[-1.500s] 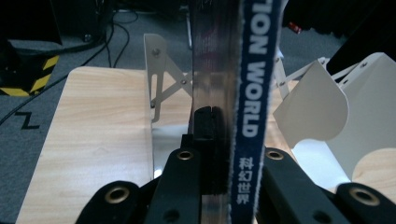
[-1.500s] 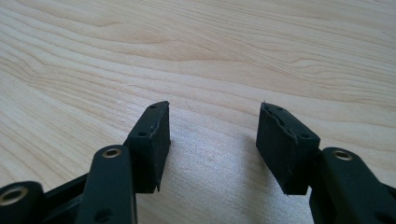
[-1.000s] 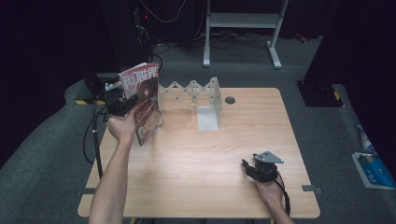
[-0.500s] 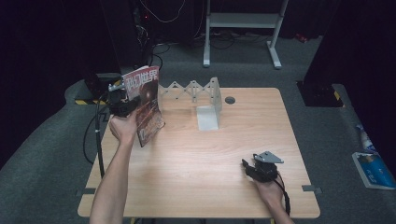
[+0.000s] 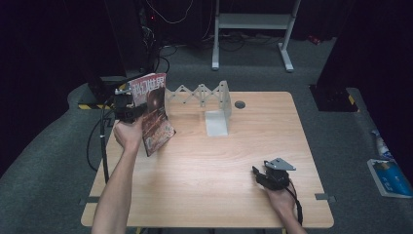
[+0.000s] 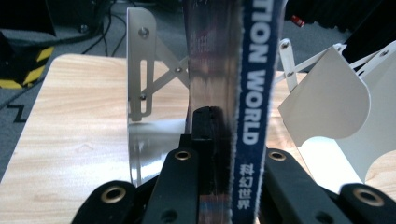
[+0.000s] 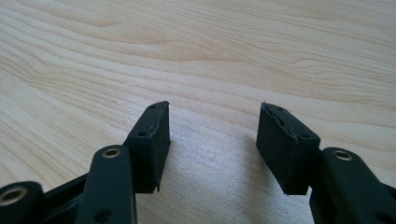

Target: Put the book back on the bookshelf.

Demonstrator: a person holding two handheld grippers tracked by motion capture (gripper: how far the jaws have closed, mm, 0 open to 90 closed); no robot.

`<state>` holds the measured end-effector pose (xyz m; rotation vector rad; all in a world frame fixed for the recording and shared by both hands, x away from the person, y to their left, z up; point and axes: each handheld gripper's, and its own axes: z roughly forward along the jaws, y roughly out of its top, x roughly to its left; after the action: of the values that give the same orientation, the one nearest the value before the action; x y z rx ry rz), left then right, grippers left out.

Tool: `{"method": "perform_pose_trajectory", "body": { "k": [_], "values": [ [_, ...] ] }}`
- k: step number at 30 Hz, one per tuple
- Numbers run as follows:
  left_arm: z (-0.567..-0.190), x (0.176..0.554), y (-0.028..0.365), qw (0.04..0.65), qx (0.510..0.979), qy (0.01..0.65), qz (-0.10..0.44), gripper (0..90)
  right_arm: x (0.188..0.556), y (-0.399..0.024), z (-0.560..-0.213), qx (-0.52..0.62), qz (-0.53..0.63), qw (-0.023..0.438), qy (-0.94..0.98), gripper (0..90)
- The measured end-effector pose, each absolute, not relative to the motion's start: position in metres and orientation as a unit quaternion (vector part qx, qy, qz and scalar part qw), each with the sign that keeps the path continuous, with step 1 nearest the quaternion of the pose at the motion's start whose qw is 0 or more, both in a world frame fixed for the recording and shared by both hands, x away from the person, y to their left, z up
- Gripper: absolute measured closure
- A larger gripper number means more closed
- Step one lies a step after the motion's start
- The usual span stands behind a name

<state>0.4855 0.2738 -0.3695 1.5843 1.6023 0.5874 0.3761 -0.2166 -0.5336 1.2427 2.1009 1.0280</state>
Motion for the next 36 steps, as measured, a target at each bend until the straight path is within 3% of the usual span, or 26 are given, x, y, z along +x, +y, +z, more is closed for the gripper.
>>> {"method": "perform_pose_trajectory", "body": {
  "k": [24,36],
  "values": [
    [-0.366,0.497,0.279,0.333,0.656,0.664,0.134,82.3,0.376,-0.216,-0.533,0.452,0.376,0.244,0.771,44.9],
    [-0.348,0.487,0.274,0.352,0.669,0.629,0.178,84.2,0.376,-0.216,-0.533,0.452,0.376,0.243,0.771,45.1]
  ]
}}
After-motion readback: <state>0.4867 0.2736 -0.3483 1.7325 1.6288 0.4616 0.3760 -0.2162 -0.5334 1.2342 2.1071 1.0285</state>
